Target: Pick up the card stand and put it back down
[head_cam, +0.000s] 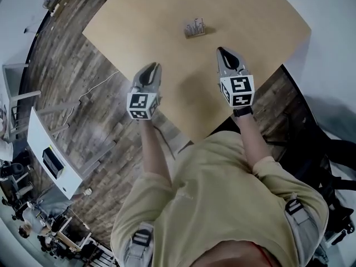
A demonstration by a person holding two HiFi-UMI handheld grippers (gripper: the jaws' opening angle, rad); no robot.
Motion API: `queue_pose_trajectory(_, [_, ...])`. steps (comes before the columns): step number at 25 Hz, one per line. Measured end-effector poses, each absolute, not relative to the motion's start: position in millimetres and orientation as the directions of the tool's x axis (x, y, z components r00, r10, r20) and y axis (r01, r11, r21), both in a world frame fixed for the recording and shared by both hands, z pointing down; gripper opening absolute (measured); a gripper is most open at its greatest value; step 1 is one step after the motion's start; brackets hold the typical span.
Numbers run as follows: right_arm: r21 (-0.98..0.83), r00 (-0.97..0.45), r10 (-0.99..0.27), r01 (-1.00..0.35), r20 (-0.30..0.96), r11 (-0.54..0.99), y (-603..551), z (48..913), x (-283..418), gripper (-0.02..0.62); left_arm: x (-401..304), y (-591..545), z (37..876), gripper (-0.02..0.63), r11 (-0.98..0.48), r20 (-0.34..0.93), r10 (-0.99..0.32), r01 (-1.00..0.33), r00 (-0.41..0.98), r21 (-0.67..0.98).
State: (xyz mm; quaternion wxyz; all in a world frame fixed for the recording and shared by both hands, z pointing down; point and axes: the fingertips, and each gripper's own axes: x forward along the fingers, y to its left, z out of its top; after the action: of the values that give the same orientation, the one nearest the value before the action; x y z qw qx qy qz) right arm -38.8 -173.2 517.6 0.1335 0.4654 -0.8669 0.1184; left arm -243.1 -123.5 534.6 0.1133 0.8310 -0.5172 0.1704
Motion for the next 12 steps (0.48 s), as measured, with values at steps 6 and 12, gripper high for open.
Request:
queue_pose_trajectory(6, [-0.087, -0.526, -0.783, -0.844, 0.334, 0.530, -210.1, 542.0, -24.9, 0.003, -238.4, -166.5, 551.1, 0.127, -0.557, 0.407, -0.745, -0.828, 0.529, 0.056])
queue_pose_trajectory(12, [-0.191, -0.530, -0.791, -0.848, 0.306, 0.495, -232.5, 558.2, -11.2, 0.003, -229.9, -198.8, 562.1, 0.269, -0.706, 0.364, -0.627, -0.700, 0.689, 0.108])
